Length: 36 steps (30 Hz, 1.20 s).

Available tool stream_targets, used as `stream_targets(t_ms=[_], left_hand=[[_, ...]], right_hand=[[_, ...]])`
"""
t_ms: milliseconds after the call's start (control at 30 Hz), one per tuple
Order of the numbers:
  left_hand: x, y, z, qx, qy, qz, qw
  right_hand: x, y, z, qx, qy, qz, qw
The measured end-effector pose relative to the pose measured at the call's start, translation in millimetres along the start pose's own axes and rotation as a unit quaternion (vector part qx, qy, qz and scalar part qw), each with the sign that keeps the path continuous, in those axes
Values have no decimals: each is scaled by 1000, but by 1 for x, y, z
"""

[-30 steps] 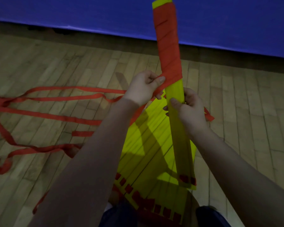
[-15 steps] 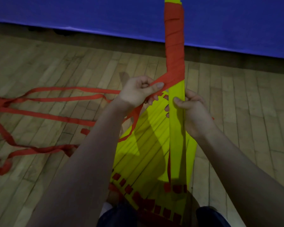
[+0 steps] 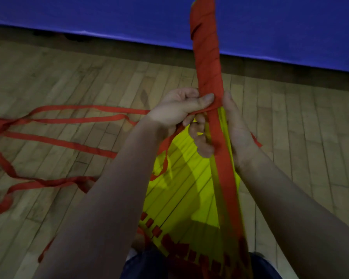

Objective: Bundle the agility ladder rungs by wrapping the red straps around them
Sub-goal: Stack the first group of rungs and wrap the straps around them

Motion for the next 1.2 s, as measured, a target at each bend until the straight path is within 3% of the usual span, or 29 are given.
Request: stream_targets(t_ms=[100, 233, 300, 433, 533, 700, 867, 1033, 1200], left_hand=[[-7, 2, 3, 7, 23, 92, 995], [-16, 4, 12, 21, 91, 202, 975], [-21, 5, 13, 33, 94, 256, 962], [-11, 5, 11, 61, 106, 304, 945], [-3, 5, 12, 83, 148, 298, 939], [1, 6, 19, 54, 194, 123, 972], [3, 5, 25, 28, 301, 48, 952], [9, 4, 31, 41, 317, 47, 946], [-2, 5, 25, 48, 252, 76, 963]], right_hand=[[-8, -1, -3, 39, -96, 47, 994], [-20, -1, -11, -18, -211, 171, 962], [-20, 0, -15, -52, -306, 245, 918], [-5, 4, -4, -121, -553, 284, 774], [-5, 6, 5, -162, -609, 322, 706], [-16, -1, 1, -163, -616, 363, 680], [-25, -4, 0, -130, -630, 401, 652], [-30, -5, 0, -106, -646, 408, 636], [-28, -5, -5, -123, -622, 400, 662]])
Point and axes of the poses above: each hand's wrist, its own y-axis towards the middle knuckle, its own x-axis out of the palm, z = x × y, the point moved 4 cm from there along y, towards the middle knuckle
